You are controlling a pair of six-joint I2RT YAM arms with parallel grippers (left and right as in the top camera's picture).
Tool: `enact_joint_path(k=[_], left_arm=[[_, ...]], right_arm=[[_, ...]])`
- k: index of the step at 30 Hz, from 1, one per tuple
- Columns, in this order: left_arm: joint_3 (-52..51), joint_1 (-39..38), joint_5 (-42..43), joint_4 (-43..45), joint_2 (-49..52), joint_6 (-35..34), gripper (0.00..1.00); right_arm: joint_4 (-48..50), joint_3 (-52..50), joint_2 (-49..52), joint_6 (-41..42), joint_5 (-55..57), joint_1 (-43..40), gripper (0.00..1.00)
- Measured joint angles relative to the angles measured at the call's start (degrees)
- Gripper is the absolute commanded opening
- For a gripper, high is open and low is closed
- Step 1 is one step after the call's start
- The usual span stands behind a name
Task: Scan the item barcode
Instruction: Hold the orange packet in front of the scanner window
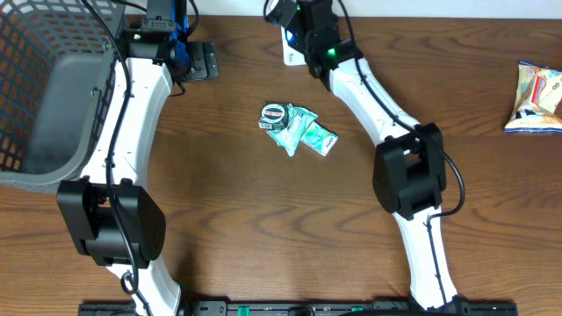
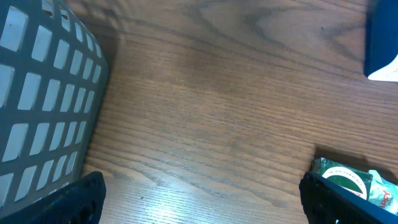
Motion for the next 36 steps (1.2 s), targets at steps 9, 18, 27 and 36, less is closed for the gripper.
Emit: enact_joint_path(k=[9,18,27,36], left_arm=[[0.00,0.00,0.02,0.00,0.00,0.00,0.98],[0.00,0.00,0.00,0.00,0.00,0.00,0.98],[0.00,0.00,0.02,0.00,0.00,0.00,0.98],[0.00,0.00,0.02,0.00,0.00,0.00,0.98]], right_arm=[[-1.97,0.00,0.31,-7.23,0.17,0.90,0.01],[-3.26,0.00,0.33,-8.41,0.20,0.68,0.01],[2.60,0.00,3.50,-12.22,1.11,0.00,0.01],[9.38,0.02,5.25,-14.03,3.78,-0.39,0.01]])
